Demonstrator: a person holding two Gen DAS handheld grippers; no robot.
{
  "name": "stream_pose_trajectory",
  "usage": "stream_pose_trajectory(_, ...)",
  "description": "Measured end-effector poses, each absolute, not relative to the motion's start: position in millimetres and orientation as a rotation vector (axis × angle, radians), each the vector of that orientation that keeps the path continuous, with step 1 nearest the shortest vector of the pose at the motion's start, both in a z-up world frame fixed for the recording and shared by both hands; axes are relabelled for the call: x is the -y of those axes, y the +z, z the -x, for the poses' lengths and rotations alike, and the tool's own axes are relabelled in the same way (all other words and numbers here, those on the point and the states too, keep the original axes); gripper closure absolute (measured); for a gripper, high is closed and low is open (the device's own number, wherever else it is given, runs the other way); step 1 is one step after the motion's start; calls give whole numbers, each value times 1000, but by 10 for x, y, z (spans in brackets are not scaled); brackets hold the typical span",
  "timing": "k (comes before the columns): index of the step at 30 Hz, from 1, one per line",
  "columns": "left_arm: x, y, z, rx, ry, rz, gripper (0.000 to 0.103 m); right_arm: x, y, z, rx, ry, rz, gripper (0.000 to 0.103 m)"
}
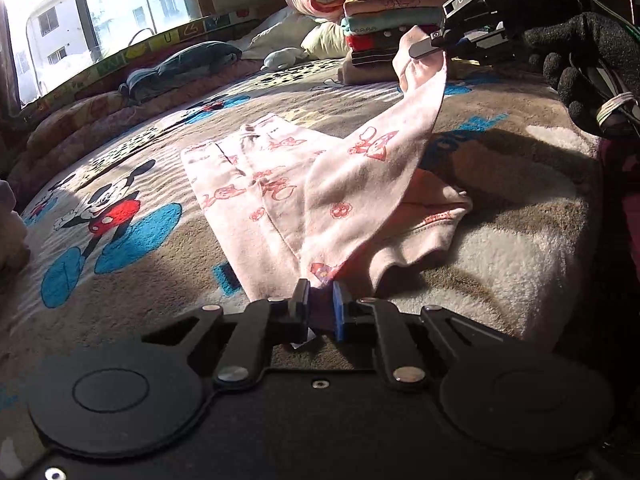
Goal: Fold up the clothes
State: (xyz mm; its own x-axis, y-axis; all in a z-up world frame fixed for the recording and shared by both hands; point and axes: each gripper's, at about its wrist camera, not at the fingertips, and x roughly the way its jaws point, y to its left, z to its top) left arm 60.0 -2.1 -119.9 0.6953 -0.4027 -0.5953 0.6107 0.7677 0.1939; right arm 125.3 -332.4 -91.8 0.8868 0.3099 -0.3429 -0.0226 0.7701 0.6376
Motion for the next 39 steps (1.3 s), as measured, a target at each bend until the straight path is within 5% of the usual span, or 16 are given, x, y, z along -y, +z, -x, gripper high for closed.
stream_pose_trajectory(9,-610,-877,-831,-517,-581,-81,93,3379,-1100,-1238,-479,196,-699,94)
stream_pose_trajectory(16,-303,-936,-1127,-530,-602,-141,93,3378,-1080,-1211,-472,171,-716,94)
stream_pose_trajectory(20,-117,-1117,-1283,-640,-653,-223,76,3313,-908,-1256,-460,174,-688,94)
stream_pose_trajectory(39,-488,-1103,-1299,-670,-801,-135,74,2359,-229,-2275,-491,224,-503,94)
